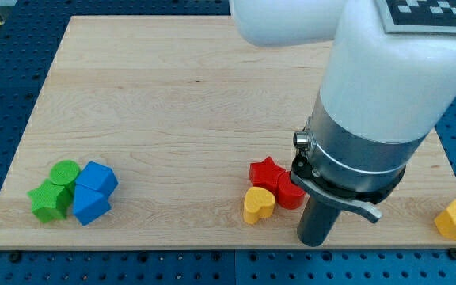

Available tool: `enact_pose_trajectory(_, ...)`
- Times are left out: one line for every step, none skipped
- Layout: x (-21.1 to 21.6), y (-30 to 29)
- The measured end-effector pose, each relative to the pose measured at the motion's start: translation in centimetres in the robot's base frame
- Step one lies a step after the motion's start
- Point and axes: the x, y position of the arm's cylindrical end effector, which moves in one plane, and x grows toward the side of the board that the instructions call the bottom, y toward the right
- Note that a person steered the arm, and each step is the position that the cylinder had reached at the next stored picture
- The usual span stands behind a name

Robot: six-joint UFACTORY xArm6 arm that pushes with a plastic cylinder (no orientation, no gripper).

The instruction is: Move the yellow heart into the yellow hexagon

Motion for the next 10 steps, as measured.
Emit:
enact_pose_trajectory(-0.1,-1.0)
enact_pose_trajectory(-0.2,-5.8)
enact_pose_trajectory(-0.2,-6.3)
enact_pose_trajectory(-0.5,-9.2)
enact_pose_trajectory(-0.5,-9.9)
enact_pose_trajectory(-2.3,-10.7)
enact_pose_trajectory(-2.4,-10.5)
enact_pose_trajectory(-2.4,-7.8)
enact_pose_trajectory(-2.4,-5.2)
enact_pose_trajectory(-2.4,-4.1)
